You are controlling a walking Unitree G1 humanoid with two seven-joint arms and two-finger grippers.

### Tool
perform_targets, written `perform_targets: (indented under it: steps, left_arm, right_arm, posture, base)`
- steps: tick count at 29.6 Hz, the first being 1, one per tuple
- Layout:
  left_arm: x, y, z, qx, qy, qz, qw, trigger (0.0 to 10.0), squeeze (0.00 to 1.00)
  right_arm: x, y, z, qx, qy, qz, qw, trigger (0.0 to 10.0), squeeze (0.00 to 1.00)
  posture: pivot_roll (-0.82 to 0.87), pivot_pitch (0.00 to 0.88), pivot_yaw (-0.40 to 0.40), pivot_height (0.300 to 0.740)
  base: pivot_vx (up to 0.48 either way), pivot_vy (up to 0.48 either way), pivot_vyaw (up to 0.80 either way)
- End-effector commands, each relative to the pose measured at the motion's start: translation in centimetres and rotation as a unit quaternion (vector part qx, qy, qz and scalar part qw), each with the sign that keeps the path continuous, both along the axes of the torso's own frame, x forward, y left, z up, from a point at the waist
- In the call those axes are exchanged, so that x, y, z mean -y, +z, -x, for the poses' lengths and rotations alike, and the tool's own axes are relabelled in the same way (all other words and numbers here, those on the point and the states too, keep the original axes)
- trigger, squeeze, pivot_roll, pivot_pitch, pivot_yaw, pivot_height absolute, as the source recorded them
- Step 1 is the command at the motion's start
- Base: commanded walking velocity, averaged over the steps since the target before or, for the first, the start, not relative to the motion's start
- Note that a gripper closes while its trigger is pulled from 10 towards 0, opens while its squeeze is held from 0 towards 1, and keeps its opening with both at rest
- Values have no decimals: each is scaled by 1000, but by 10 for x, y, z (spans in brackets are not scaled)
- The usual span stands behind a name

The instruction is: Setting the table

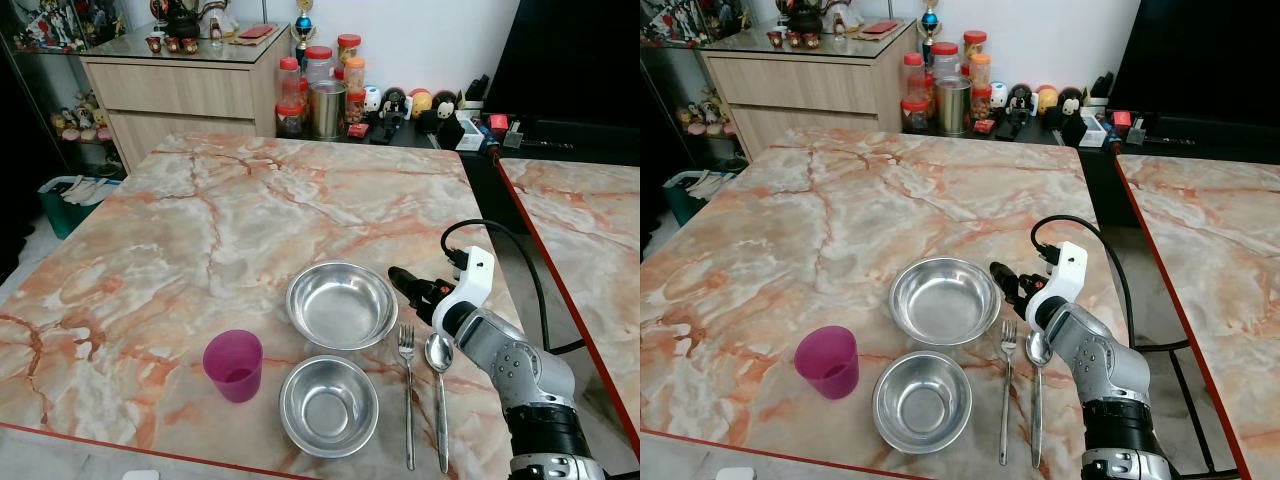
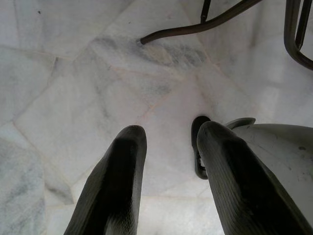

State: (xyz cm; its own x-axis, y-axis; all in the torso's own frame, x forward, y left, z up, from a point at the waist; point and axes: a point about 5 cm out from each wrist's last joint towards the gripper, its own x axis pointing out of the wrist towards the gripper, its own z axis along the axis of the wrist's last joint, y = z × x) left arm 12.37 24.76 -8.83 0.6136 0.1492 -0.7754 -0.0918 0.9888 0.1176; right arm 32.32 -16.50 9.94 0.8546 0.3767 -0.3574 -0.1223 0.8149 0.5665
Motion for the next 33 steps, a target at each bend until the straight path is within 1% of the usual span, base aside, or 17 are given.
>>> perform_targets:
  steps: [1,4,8,14,20,24,28,30,33]
  left_arm:
    - [2,-2,2,-8,2,3,1000,10000,0]
    - [2,-2,1,-8,2,4,1000,10000,0]
    - [2,-2,0,-8,2,5,1000,10000,0]
    - [3,-2,1,-8,5,5,1000,10000,0]
    - [3,-2,2,-9,9,-1,1000,10000,0]
    - [4,-2,2,-8,10,0,1000,10000,0]
    - [4,-2,2,-8,10,0,1000,10000,0]
    - [4,-3,2,-8,13,1,1000,10000,0]
    - [4,-3,3,-9,13,0,1000,10000,0]
  right_arm:
    - [1,4,-4,8,-2,-9,1000,10000,0]
    - [0,0,-5,-3,12,8,1000,10000,0]
    - [1,-1,-6,-2,10,5,1000,10000,0]
    - [1,-10,-7,-14,17,15,1000,10000,0]
    - [-7,-15,-9,-19,35,17,999,10000,0]
    - [-13,-15,-11,-17,45,14,999,10000,0]
    - [-14,-15,-12,-16,47,12,999,10000,0]
    - [-19,-15,-13,-14,59,14,998,10000,0]
    - [-21,-15,-14,-13,64,16,998,10000,0]
  posture:
    - [36,0,-33,740]
    - [37,0,-35,740]
    - [39,0,-38,740]
    - [43,0,-43,740]
    - [45,0,-47,740]
    - [50,0,-52,740]
    - [50,0,-52,740]
    - [56,0,-54,740]
    - [56,0,-53,740]
  base:
    - [0,0,0]
    - [0,0,0]
    - [0,0,0]
    - [0,0,0]
    - [0,0,0]
    - [0,0,0]
    - [0,0,0]
    - [0,0,0]
    - [0,0,0]
